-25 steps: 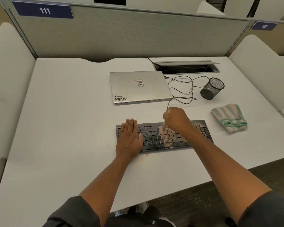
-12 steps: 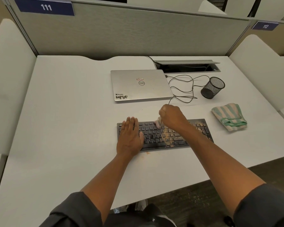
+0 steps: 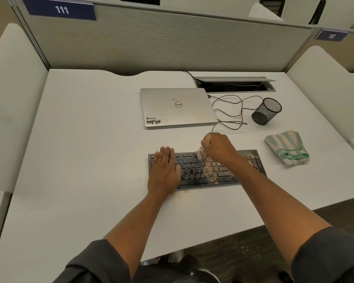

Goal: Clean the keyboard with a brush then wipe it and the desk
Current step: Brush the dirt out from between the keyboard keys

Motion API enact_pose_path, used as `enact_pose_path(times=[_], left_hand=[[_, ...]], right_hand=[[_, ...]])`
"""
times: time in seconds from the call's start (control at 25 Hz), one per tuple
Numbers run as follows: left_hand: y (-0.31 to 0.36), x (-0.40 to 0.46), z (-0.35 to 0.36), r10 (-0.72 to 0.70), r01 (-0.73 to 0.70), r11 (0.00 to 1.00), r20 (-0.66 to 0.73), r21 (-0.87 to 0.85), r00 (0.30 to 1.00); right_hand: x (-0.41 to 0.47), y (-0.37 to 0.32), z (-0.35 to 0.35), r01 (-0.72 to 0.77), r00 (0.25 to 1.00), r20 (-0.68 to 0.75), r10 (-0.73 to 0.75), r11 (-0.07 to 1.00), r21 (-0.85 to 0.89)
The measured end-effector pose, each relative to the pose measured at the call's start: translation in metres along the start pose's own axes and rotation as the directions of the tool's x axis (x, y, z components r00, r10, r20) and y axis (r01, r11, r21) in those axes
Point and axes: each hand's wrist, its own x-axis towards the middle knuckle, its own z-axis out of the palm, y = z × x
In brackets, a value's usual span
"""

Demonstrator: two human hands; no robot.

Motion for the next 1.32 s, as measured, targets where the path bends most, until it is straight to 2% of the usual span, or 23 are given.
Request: enact_pose_path(times=[0.08, 0.24, 0.44, 0.64, 0.8, 1.04, 1.24, 1.32], left_hand=[[0.0, 0.0, 0.0, 0.001, -0.001, 1.0, -0.011, -0.006, 1.0], [0.0, 0.0, 0.0, 0.001, -0.001, 1.0, -0.006, -0.004, 1.0], [0.0, 0.0, 0.001, 0.0, 0.0, 1.0, -0.015, -0.016, 1.0], [-0.001, 0.001, 0.003, 0.003, -0.004, 1.0, -0.033, -0.018, 0.999], [-0.001, 0.002, 0.005, 0.002, -0.003, 1.0, -0.039, -0.013, 0.999], [-0.002, 0.002, 0.005, 0.002, -0.003, 1.0, -0.035, -0.02, 0.999], [-0.002, 0.002, 0.006, 0.006, -0.007, 1.0, -0.031, -0.019, 0.999], [-0.002, 0.002, 0.006, 0.006, -0.006, 1.0, -0.038, -0.017, 0.999]], right_hand=[[-0.002, 0.005, 0.006, -0.013, 1.0, -0.009, 0.013, 1.0, 0.02], [0.002, 0.007, 0.002, -0.031, 0.994, 0.103, 0.037, 0.998, -0.06], [0.001, 0.005, -0.002, -0.005, 0.998, -0.057, 0.007, 0.999, 0.032], [0.003, 0.009, 0.001, -0.04, 0.996, 0.079, 0.048, 0.995, -0.097], [0.002, 0.003, -0.002, -0.002, 0.999, -0.038, 0.001, 1.0, -0.023], [-0.001, 0.011, 0.003, -0.051, 0.988, 0.14, 0.069, 0.99, -0.128], [-0.002, 0.001, 0.0, 0.023, 0.998, 0.053, -0.022, 0.999, -0.025], [-0.005, 0.001, 0.005, 0.032, 0.997, 0.078, -0.026, 0.997, -0.073]])
